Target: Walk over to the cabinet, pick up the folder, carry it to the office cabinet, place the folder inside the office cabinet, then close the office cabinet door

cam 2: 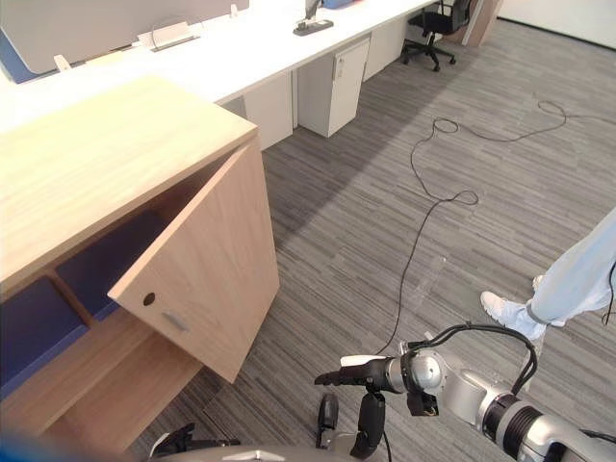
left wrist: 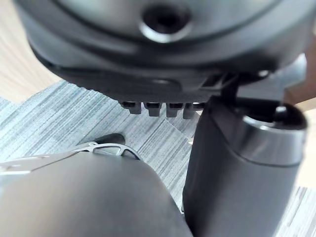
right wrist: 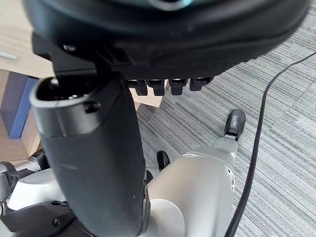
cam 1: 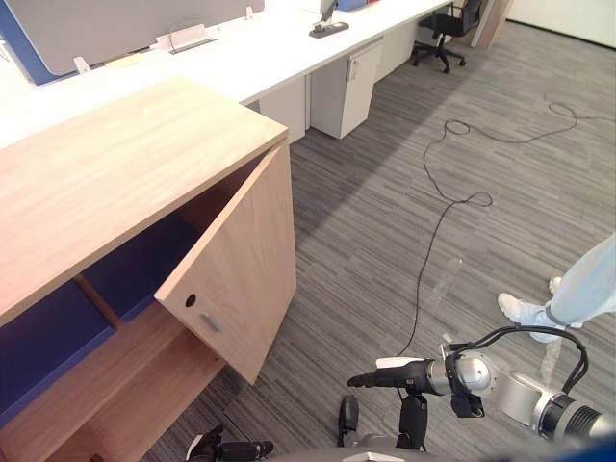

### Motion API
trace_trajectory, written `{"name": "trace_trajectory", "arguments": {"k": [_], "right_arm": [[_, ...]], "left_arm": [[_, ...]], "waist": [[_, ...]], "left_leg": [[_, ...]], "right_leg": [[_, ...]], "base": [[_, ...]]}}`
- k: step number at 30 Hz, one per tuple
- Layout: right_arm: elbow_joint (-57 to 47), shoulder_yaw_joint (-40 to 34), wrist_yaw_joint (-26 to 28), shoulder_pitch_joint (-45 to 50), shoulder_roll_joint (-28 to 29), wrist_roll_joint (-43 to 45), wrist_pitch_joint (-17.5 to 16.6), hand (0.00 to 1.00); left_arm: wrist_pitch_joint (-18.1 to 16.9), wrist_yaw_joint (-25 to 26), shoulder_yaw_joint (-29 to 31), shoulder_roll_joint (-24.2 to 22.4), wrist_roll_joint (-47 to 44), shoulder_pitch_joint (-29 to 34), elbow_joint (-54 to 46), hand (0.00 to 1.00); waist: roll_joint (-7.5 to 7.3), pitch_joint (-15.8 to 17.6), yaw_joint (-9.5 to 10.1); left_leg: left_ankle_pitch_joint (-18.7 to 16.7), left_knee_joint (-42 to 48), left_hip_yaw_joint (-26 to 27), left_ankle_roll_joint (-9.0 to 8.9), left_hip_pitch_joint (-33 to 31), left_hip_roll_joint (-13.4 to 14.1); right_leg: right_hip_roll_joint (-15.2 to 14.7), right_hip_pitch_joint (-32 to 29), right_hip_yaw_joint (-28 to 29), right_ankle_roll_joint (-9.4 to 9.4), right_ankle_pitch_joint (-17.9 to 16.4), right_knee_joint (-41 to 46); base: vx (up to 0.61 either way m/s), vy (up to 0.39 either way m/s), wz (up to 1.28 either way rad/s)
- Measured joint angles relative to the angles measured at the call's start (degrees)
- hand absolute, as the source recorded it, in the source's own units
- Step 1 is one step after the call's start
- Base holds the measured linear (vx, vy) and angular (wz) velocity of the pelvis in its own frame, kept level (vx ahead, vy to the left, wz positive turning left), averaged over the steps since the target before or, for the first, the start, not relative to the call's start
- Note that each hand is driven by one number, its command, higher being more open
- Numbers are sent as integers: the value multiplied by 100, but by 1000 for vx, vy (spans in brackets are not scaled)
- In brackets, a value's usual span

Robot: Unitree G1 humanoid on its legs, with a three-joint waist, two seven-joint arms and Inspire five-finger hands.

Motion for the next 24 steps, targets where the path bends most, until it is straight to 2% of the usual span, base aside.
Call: {"name": "trace_trajectory", "arguments": {"k": [2,4,10,11,14,15,16,17,18,19,20,21,22,23,24], "right_arm": [[116,-9,-11,-36,213,-159,-1,100],[409,6,-20,-132,515,-289,6,100],[1372,-132,-14,-287,1291,-748,37,100],[1744,-292,-188,-194,1528,-874,54,100],[2761,-1473,-697,573,2153,-1150,148,100],[3115,-2162,-975,927,2450,-1302,179,100],[3591,-2907,-1360,1130,2728,-1333,202,100],[3890,-3372,-1500,1193,2890,-1340,207,100],[4321,-4152,-1796,1246,3186,-1285,234,100],[4644,-4954,-2252,1234,3433,-1168,311,100],[4966,-5517,-2719,1263,3683,-891,395,100],[5136,-5728,-2873,1248,3802,-767,439,100],[5322,-6005,-3028,1292,3838,-387,550,100],[5347,-6161,-3150,1395,3863,-270,556,100],[5327,-6415,-3249,1577,3942,-35,557,100]], "left_arm": [[11,-1,198,-35,-17,0,41,100],[27,-9,367,-93,-70,-4,48,100],[65,-20,626,-276,-75,1,56,100],[65,-19,613,-329,-76,-6,50,100],[60,3,304,-434,-130,-7,25,100],[68,61,128,-440,-260,6,-35,100],[66,176,-109,-450,-490,7,-100,100],[64,199,-250,-483,-543,6,-146,100],[54,274,-405,-440,-691,11,-306,100],[48,387,-488,-362,-805,-29,-466,100],[50,452,-516,-230,-861,-157,-550,100],[45,494,-501,-159,-861,-266,-589,100],[108,608,-485,-249,-858,-265,-579,100],[176,660,-431,-310,-856,-222,-571,100],[251,659,-281,-406,-862,-260,-594,100]], "waist": [[-19,-37,53],[-7,-65,190],[144,-133,312],[222,-114,317],[479,-147,252],[517,-155,208],[651,-114,202],[695,-104,172],[734,-141,158],[639,-175,17],[391,-103,-22],[238,-3,-4],[345,43,37],[336,28,47],[331,19,21]], "left_leg": [[-26,45,-97,-11,-36,-16],[-26,54,-204,-13,-91,-35],[26,29,-753,-2,-190,-86],[27,40,-954,44,-200,-126],[-30,232,-1965,280,-445,-409],[-74,355,-2549,382,-578,-626],[-124,529,-3121,465,-749,-795],[-94,627,-3430,472,-865,-858],[-82,787,-3913,452,-1130,-967],[5,902,-4680,355,-1500,-1225],[144,845,-5306,285,-1693,-1526],[197,803,-5474,253,-1703,-1638],[236,761,-5717,261,-1748,-1582],[283,832,-5611,237,-1798,-1525],[251,1185,-5280,184,-1869,-1483]], "right_leg": [[-44,32,-57,1,-1,-1],[-116,41,-157,5,-10,0],[-282,281,-666,67,-174,5],[-389,359,-871,118,-283,130],[-1031,336,-1600,469,-1107,1403],[-1263,331,-1246,465,-1302,1927],[-1383,206,-471,247,-1389,2549],[-1379,24,51,39,-1455,2988],[-1199,-259,990,110,-1888,3368],[-888,-230,2025,479,-2345,3101],[-727,-86,2697,584,-2571,2609],[-747,17,2804,818,-2682,2414],[-747,237,2297,854,-2698,2351],[-788,351,1966,809,-2735,2322],[-842,607,1526,787,-2813,2285]], "base": [[-19,52,23],[-4,53,33],[21,25,47],[34,89,100],[42,146,175],[75,202,234],[65,151,242],[25,63,224],[5,-117,268],[54,-222,354],[76,-281,324],[69,-314,269],[26,-258,175],[31,-295,193],[24,-198,142]]}}
